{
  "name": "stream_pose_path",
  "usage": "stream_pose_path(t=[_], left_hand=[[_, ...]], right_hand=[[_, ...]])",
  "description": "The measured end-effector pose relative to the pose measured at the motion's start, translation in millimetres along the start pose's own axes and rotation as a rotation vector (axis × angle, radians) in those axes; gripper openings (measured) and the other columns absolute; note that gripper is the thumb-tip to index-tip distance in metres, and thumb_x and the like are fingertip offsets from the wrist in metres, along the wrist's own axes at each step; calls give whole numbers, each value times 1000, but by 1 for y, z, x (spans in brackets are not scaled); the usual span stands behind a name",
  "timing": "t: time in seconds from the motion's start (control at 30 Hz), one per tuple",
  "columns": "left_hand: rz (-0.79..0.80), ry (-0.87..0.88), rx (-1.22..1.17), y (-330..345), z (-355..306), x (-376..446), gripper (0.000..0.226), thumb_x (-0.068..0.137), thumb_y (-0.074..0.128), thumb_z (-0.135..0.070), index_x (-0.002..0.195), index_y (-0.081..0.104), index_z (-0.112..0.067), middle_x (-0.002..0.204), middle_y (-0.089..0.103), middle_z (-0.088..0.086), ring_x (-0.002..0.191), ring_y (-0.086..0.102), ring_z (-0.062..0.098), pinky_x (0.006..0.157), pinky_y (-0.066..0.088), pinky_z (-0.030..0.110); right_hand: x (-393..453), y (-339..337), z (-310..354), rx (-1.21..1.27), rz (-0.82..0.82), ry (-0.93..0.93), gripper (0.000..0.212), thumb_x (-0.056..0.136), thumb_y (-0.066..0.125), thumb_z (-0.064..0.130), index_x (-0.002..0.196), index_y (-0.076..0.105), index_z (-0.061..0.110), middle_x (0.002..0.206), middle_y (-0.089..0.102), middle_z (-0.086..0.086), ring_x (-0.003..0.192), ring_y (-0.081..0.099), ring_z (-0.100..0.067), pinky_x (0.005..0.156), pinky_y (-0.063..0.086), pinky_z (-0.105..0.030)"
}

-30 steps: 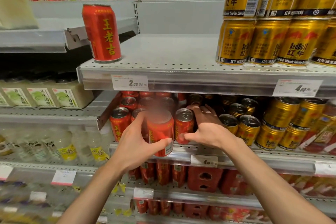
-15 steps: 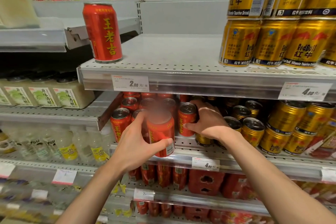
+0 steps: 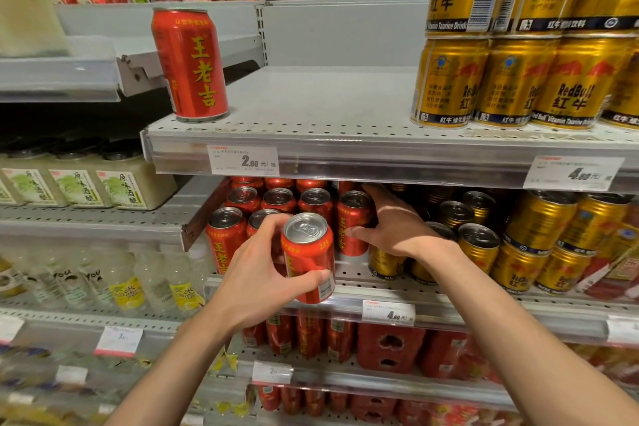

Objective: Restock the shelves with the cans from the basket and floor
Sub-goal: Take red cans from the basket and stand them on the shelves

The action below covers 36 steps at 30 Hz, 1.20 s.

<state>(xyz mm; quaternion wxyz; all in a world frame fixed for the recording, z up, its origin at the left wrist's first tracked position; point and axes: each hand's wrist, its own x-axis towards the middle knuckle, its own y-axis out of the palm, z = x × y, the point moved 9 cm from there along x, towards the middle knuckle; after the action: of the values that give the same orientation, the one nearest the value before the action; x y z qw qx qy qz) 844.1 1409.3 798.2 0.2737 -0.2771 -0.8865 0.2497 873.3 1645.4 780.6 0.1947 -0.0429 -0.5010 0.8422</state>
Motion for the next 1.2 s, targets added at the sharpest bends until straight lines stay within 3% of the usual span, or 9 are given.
stream_pose_path(t=[0.07, 0.17, 0.3, 0.47, 0.53, 0.67, 0.83, 1.2], left_hand=[[17, 19, 12, 3, -4, 4, 78, 61, 85, -62, 125, 43, -53, 119, 60, -39, 112, 58, -14, 90, 47, 16], [65, 80, 53, 11, -16, 11, 89, 63, 84, -62, 138, 36, -58, 124, 63, -32, 118, 59, -8, 97, 46, 21], [143, 162, 124, 29, -35, 23, 77, 67, 82, -62, 131, 41, -56, 118, 64, -31, 110, 61, -10, 89, 49, 15], [186, 213, 355, 46, -45, 43, 86, 66, 71, -78, 133, 48, -29, 108, 70, -12, 99, 67, 10, 83, 54, 27], [191, 228, 441, 51, -46, 52, 92, 64, 69, -80, 134, 50, -24, 112, 70, -5, 101, 67, 18, 88, 55, 35], [203, 287, 512, 62, -46, 66, 90, 65, 74, -73, 138, 51, -26, 133, 55, -4, 125, 51, 20, 105, 32, 33], [253, 206, 636, 78, -28, 74, 97, 68, 70, -75, 147, 46, -23, 149, 52, 3, 142, 39, 26, 118, 23, 42], [187, 282, 779, 79, -26, 69, 95, 75, 68, -75, 146, 46, -17, 146, 54, 6, 141, 40, 28, 113, 25, 44]], right_hand=[[-8, -10, -7, -21, -10, 17, 86, 86, 75, 55, 157, 33, 34, 154, 50, 1, 137, 51, -24, 109, 44, -36], [-29, -27, -24, -87, -20, 39, 69, 87, 72, 59, 147, 50, 33, 146, 56, 4, 131, 55, -21, 109, 47, -38], [-57, -38, -35, -168, -36, 1, 47, 91, 68, 56, 130, 64, 30, 132, 62, 5, 123, 59, -21, 102, 51, -38], [-71, -33, -38, -240, -68, -25, 53, 92, 68, 54, 138, 62, 27, 144, 59, 2, 134, 52, -22, 111, 44, -37], [-72, -32, -40, -239, -88, -22, 54, 92, 68, 54, 139, 61, 28, 146, 58, 2, 135, 51, -21, 113, 42, -38], [-69, -30, -42, -232, -128, -24, 51, 91, 69, 55, 134, 63, 28, 144, 59, 2, 136, 49, -23, 114, 40, -39], [-62, -24, -41, -204, -124, -30, 51, 90, 70, 56, 131, 63, 27, 141, 60, 2, 137, 48, -24, 116, 38, -43], [-60, -24, -45, -150, -168, -17, 45, 87, 73, 58, 122, 67, 31, 130, 65, 6, 129, 53, -20, 112, 43, -43]])
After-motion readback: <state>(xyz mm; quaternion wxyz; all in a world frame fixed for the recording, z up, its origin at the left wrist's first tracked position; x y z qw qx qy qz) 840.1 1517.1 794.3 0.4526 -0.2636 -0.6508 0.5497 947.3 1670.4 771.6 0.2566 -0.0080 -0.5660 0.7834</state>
